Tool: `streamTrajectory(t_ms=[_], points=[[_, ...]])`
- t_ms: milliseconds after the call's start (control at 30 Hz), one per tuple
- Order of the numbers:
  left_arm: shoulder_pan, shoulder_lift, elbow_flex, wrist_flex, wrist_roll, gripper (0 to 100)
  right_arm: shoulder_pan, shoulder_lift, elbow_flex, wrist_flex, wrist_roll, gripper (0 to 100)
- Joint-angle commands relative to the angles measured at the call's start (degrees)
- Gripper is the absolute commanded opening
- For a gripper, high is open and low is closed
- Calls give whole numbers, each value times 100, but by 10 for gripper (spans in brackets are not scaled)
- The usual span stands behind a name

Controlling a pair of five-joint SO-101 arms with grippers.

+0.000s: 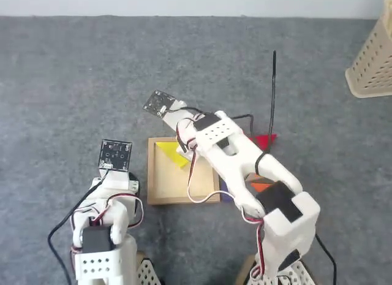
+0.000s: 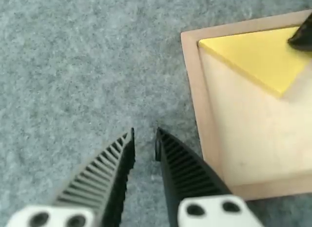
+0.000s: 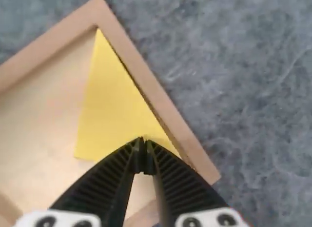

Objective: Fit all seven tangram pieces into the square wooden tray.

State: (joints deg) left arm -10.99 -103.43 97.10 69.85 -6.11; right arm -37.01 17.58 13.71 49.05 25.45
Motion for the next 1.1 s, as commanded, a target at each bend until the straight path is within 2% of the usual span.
streamTrajectory(t_ms=[0,200,367,500,600,867,1067], points=[[18,-132,-48,18,53,72,119,189,-343,92,-62,6],[18,-132,-48,18,53,72,453,136,-484,233,-97,9],[18,-132,-48,18,53,72,778,-787,-501,840,-730,9],[18,-132,-48,18,53,72,989,-1648,0,1095,-1116,9],[18,-132,-48,18,53,72,1068,-1965,589,831,-1204,10],[18,-132,-48,18,53,72,585,-2009,1363,620,-1257,12],[18,-132,-48,18,53,72,391,-2000,1415,611,-1618,125]])
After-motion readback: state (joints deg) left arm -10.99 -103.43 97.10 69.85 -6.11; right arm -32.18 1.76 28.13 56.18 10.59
